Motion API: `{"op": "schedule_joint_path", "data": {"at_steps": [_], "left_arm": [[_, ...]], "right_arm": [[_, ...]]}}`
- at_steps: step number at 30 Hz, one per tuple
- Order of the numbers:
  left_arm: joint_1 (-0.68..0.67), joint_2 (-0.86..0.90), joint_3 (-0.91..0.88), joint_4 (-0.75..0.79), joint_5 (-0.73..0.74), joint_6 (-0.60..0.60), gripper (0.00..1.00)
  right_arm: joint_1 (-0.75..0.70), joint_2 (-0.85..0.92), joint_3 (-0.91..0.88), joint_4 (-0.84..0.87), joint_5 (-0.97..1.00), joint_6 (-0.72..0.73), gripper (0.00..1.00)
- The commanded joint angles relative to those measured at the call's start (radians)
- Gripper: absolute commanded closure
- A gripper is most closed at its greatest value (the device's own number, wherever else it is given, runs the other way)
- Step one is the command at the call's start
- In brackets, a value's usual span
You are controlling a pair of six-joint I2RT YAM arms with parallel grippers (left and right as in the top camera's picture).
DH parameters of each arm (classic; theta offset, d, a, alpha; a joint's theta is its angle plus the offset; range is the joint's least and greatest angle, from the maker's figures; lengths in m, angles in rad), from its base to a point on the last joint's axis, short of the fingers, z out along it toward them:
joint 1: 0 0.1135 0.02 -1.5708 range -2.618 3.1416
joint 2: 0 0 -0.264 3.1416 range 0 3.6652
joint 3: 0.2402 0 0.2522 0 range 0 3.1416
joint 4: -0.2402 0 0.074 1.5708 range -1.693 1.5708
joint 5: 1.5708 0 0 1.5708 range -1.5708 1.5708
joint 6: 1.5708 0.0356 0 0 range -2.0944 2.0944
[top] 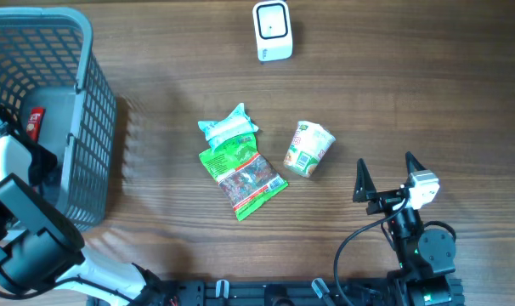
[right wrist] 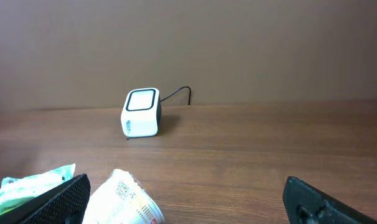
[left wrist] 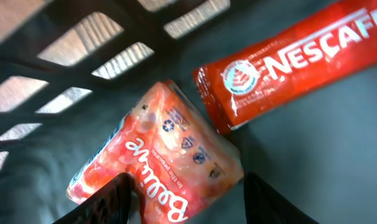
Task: Scan the item barcode
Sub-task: 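Grasp the red biscuit pack in the basket and place it on table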
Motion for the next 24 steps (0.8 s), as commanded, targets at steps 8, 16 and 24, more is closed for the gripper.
{"op": "schedule_joint_path", "data": {"at_steps": [8, 16, 24], "left_arm": [[-0.074, -0.116, 0.024, -0.023, 0.197, -0.011, 0.18], [-0.008, -0.111, 0.028, -0.041, 0.190, 0.070, 0.13], [0.074, 0.040, -0.001, -0.022, 0.269, 0.069, 0.14]], "right_arm": [[-0.002, -0.005, -0.001, 0.004, 0.015, -0.004, 0.00], [-0.002, -0.005, -0.001, 0.004, 0.015, -0.004, 0.00], [-0.002, -0.005, -0.001, 0.004, 0.015, -0.004, 0.00]]}}
